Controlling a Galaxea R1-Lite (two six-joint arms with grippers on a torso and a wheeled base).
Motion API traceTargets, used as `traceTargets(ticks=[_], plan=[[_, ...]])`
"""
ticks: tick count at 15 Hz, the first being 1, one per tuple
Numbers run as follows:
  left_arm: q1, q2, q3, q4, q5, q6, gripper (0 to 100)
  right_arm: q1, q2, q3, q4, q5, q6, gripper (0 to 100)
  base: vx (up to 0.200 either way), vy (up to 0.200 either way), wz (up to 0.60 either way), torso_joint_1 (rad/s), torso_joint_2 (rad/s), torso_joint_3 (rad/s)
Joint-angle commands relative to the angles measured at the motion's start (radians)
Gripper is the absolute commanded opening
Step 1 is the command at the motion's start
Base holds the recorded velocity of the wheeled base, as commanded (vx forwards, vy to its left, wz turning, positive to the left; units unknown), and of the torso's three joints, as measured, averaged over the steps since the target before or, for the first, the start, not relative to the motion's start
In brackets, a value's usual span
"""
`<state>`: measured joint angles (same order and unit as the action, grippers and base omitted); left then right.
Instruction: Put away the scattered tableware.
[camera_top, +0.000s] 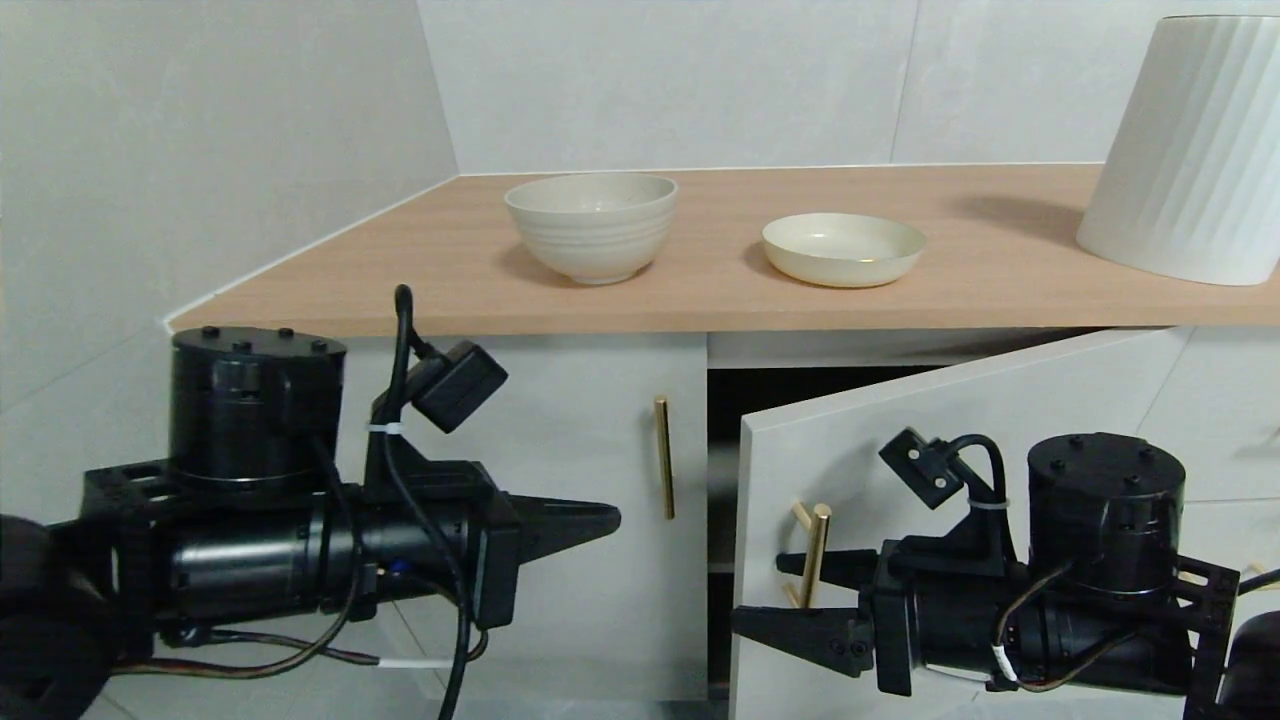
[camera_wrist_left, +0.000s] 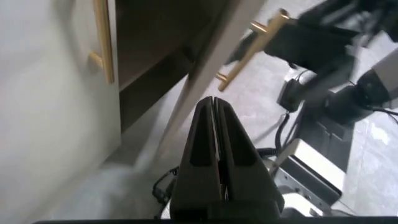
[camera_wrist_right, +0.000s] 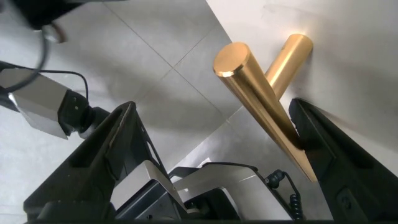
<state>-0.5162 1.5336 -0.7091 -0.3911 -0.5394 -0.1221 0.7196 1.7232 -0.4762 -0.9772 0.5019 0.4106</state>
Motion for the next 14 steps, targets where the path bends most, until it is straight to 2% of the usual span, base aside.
traceTargets(ticks=[1,2,3,5,8,10,14], plan=[[-0.005,0.112,-0.043,-0.025,-0.001,-0.005,0,0.000,0.001,0.002,0.002,0.000,0.000,100,0.000,0.000,0.00,0.000,0.00,0.000],[-0.005,0.175,-0.085,-0.066,-0.001,-0.050,0,0.000,0.007,0.002,0.002,0.001,0.000,100,0.000,0.000,0.00,0.000,0.00,0.000],[-0.005,0.200,-0.101,-0.098,-0.007,-0.073,0,0.000,0.009,0.002,0.003,0.001,0.000,100,0.000,0.000,0.00,0.000,0.00,0.000],[-0.019,0.241,-0.131,-0.127,-0.019,-0.097,0,0.000,0.007,0.002,0.002,0.001,0.000,100,0.000,0.000,0.00,0.000,0.00,0.000],[-0.068,0.330,-0.217,-0.130,-0.021,-0.099,0,-0.002,0.003,0.008,0.002,0.001,-0.001,100,0.000,0.000,0.00,0.000,0.00,0.000],[-0.074,0.376,-0.277,-0.127,-0.021,-0.099,0,-0.002,0.001,0.010,0.002,0.000,-0.018,100,0.000,0.000,0.00,0.000,0.00,0.000],[-0.114,0.404,-0.300,-0.130,-0.022,-0.099,0,-0.003,0.003,0.013,0.002,0.000,-0.023,100,0.000,0.000,0.00,0.000,0.00,0.000]])
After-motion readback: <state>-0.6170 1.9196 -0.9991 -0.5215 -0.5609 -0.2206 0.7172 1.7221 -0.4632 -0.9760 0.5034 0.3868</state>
